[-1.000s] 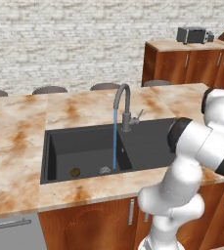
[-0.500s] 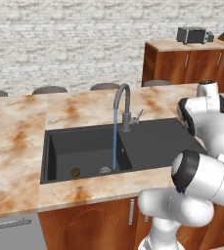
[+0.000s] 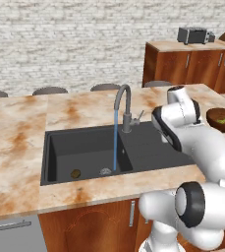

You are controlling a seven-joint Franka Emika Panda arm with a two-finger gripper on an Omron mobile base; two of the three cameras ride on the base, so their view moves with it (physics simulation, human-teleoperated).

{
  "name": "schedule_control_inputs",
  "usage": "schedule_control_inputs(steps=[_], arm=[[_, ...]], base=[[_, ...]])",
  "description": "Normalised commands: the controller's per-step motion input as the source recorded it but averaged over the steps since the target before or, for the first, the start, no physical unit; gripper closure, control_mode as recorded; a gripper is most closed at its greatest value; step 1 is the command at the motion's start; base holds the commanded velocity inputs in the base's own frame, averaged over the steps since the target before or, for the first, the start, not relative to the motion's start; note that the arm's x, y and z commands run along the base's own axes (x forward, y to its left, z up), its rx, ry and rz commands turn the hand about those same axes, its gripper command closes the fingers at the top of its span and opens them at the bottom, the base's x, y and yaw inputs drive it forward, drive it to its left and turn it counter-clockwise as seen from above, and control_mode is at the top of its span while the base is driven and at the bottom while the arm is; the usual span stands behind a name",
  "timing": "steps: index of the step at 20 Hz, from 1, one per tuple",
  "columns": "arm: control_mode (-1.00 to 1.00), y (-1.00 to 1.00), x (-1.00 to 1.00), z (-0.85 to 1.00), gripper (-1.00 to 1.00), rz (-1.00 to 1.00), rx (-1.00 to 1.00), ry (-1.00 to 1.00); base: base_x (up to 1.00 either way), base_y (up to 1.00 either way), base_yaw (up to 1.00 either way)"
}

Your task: Pick the kiwis from the sink and place them in one bowl. Place the broccoli in the other bowl. Then turn off the sink faucet.

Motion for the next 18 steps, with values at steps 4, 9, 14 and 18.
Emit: schedule_control_inputs(steps=[4,9,14,18], arm=[[-1.00,0.99,0.00,0.00,-1.00,0.56,0.10,0.20],[-1.00,1.00,0.00,-0.02,-1.00,0.56,0.14,0.20],[-1.00,0.98,0.13,0.00,-1.00,0.44,0.18,0.02],[-1.00,0.88,0.11,0.00,-1.00,0.28,0.19,-0.25]], base=[[0.00,0.00,0.00],[0.00,0.00,0.00],[0.00,0.00,0.00],[0.00,0.00,0.00]])
